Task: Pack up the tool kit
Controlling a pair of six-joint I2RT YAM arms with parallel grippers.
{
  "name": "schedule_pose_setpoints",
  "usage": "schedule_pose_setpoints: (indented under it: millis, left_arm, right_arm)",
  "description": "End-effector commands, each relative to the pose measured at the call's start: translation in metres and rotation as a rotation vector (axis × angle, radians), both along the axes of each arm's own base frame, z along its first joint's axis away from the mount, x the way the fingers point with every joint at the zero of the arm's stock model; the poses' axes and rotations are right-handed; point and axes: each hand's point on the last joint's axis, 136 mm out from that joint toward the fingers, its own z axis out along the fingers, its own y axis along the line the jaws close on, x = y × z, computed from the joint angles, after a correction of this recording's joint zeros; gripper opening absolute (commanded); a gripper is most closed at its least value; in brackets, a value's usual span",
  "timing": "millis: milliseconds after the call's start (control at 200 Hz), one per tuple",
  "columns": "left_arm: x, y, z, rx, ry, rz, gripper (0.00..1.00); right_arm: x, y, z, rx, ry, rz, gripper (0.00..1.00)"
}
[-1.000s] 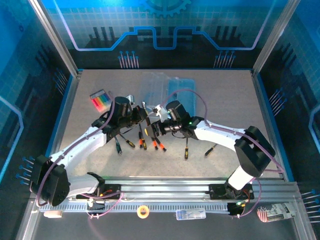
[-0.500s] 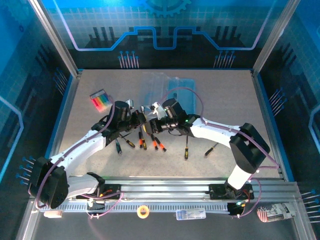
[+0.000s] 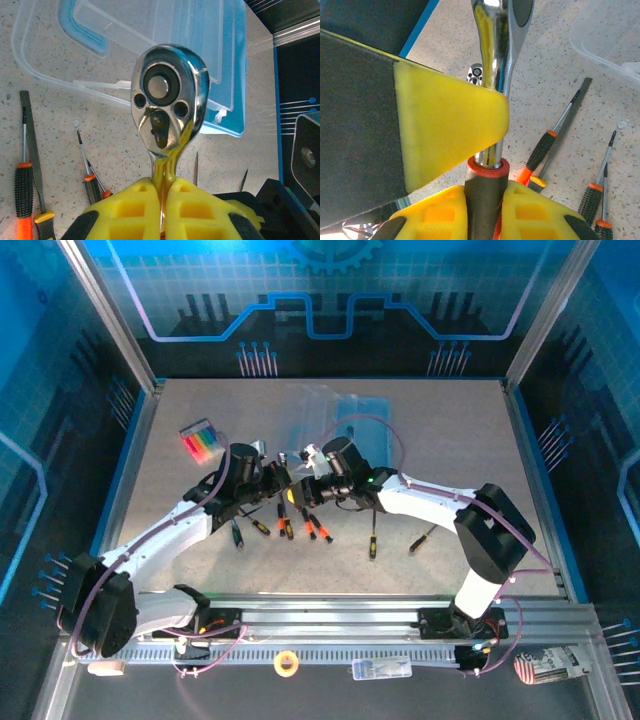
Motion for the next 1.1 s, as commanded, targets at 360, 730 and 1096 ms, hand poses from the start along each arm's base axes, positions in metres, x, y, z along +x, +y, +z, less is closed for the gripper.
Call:
schedule_pose_setpoints:
  millis: [360, 730, 1096]
  left_arm:
    - [0.008, 0.05, 0.057, -0.001, -0.115, 0.082, 0.94]
    - [-0.028, 0.112, 0.033, 0.113, -0.073, 0.306, 0.99]
    - [-0.036, 0.117, 0.01, 0.113, -0.035, 0.331, 0.99]
  right_arm:
    - [-0.01, 0.003, 0.001, 0.002, -0.004, 0.013, 0.09]
    - [0.034, -0.051, 0.044, -0.027, -0.077, -0.125, 0.1]
    - [0.126, -0.17, 0.048, -0.174, -0.065, -0.467, 0.1]
